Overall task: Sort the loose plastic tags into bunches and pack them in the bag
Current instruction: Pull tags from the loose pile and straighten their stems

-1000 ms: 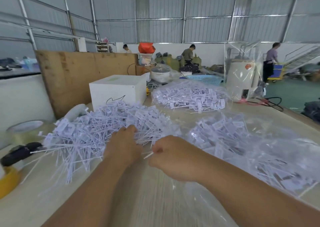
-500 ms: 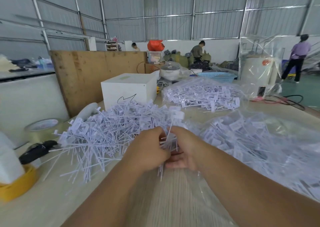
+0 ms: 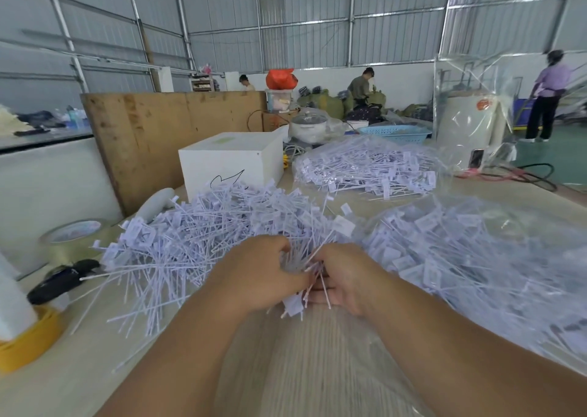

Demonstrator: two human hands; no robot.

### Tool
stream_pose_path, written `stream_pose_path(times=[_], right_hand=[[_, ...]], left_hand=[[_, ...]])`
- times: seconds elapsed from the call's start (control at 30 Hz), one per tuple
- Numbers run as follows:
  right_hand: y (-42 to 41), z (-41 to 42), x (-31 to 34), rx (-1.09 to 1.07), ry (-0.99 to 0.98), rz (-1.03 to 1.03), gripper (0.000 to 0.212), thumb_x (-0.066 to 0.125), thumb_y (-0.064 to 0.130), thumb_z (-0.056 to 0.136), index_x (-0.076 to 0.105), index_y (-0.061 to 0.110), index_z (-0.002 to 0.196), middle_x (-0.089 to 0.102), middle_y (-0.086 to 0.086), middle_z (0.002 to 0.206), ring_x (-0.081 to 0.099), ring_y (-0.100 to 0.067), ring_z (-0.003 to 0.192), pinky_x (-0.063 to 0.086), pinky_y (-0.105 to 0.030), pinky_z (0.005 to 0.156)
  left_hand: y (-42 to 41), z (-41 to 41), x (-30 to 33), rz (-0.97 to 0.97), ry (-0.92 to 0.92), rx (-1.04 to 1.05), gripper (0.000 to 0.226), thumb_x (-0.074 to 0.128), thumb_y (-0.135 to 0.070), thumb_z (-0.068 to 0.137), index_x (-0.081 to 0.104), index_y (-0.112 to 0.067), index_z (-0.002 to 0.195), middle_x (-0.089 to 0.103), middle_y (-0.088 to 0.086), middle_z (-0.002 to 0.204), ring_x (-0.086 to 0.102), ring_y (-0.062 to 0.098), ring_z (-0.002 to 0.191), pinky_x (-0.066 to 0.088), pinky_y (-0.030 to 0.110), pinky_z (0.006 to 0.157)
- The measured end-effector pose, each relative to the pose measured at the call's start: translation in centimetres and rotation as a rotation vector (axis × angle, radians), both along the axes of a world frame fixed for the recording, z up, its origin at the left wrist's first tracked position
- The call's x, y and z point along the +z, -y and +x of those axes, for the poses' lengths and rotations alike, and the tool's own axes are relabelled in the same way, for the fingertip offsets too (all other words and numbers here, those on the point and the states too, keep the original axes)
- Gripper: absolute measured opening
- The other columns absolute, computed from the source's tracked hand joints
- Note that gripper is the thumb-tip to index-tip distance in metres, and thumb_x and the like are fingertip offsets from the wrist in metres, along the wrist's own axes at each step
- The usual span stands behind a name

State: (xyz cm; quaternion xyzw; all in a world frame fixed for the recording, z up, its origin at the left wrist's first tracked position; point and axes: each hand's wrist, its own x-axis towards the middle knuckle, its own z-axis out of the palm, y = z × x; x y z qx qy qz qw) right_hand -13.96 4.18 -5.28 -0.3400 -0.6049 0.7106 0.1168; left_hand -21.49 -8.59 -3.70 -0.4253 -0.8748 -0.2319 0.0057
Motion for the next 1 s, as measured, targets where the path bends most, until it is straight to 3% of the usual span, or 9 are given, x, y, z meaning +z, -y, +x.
stream_pose_path(times=[0.07,0.17,0.3,0.4,0.57,0.7,0.8,0.9,1.0], right_hand=[[0.1,0.2,0.2,0.013,0.009,0.005,0.021,0.047,0.005,0.09,0.066,-0.003,0.095,0.065,-0.016,0.063,0.065,-0.028,0.054,0.057,-0.036,0.052],[0.4,0.6,0.6,0.038,0.036,0.021,0.022,0.047,0.008,0.09,0.066,-0.001,0.097,0.063,-0.015,0.065,0.062,-0.025,0.051,0.058,-0.034,0.052],[1.4,1.1,0.9,0.099,0.083,0.068,0.024,0.045,0.012,0.096,0.062,0.0,0.107,0.059,-0.015,0.065,0.058,-0.021,0.044,0.055,-0.032,0.049],[2.0,1.4,1.2,0.139,0.081,0.091,0.024,0.042,0.015,0.1,0.06,0.0,0.094,0.057,-0.014,0.063,0.055,-0.021,0.049,0.053,-0.033,0.05],[2.8,1.8,1.5,0.126,0.125,0.112,0.033,0.04,0.006,0.1,0.056,0.004,0.072,0.054,-0.011,0.058,0.051,-0.018,0.047,0.049,-0.03,0.044],[3.2,1.8,1.2,0.03,0.088,0.079,0.029,0.03,-0.001,0.098,0.049,0.0,0.077,0.054,-0.014,0.061,0.052,-0.02,0.046,0.05,-0.032,0.043],[4.3,1.8,1.3,0.005,0.027,-0.01,0.016,0.025,0.003,0.102,0.039,0.004,0.095,0.055,-0.018,0.07,0.055,-0.023,0.052,0.053,-0.036,0.052],[5.1,1.4,1.2,0.069,0.067,-0.01,0.027,0.033,0.004,0.099,0.058,-0.005,0.093,0.058,-0.015,0.068,0.057,-0.023,0.053,0.056,-0.038,0.063],[5.0,0.9,2.2,0.066,0.199,0.144,0.017,0.046,0.007,0.092,0.061,-0.002,0.088,0.06,-0.018,0.075,0.061,-0.028,0.063,0.059,-0.04,0.07]], left_hand=[[0.3,0.1,0.3,-0.026,-0.021,0.023,0.051,0.061,-0.075,0.068,0.065,-0.033,0.096,0.063,-0.015,0.097,0.06,0.006,0.088,0.052,0.031,0.078],[0.0,0.6,0.5,0.073,0.024,0.008,0.047,0.054,-0.076,0.064,0.065,-0.033,0.082,0.062,-0.014,0.078,0.057,0.001,0.072,0.044,0.027,0.062],[-0.7,0.9,-0.1,0.072,0.023,0.011,0.028,0.059,-0.051,0.086,0.06,-0.028,0.07,0.062,-0.01,0.069,0.058,0.005,0.066,0.04,0.026,0.057],[-1.0,0.5,-0.6,0.083,0.079,0.004,0.033,0.062,-0.037,0.088,0.057,-0.019,0.061,0.057,-0.006,0.06,0.052,0.011,0.057,0.037,0.027,0.054],[-1.0,-0.7,-0.8,0.334,0.247,0.162,0.034,0.063,-0.03,0.089,0.07,0.001,0.077,0.056,0.012,0.059,0.042,0.012,0.044,0.032,0.024,0.046],[-1.1,-1.0,-1.3,0.327,0.133,0.24,0.04,0.061,-0.035,0.091,0.061,-0.009,0.06,0.056,0.005,0.056,0.048,0.016,0.051,0.034,0.027,0.052],[-1.4,-0.8,-1.5,0.328,-0.016,0.241,0.028,0.06,-0.032,0.091,0.067,-0.018,0.068,0.062,0.0,0.07,0.058,0.017,0.066,0.042,0.029,0.058],[-1.4,-0.7,-1.6,0.264,0.004,0.193,0.026,0.058,-0.027,0.091,0.064,-0.018,0.068,0.063,-0.001,0.074,0.06,0.02,0.071,0.044,0.03,0.059],[-1.2,-0.5,-1.4,0.211,0.06,0.181,0.016,0.06,-0.025,0.088,0.069,-0.02,0.075,0.067,-0.005,0.072,0.062,0.016,0.069,0.044,0.027,0.058]])
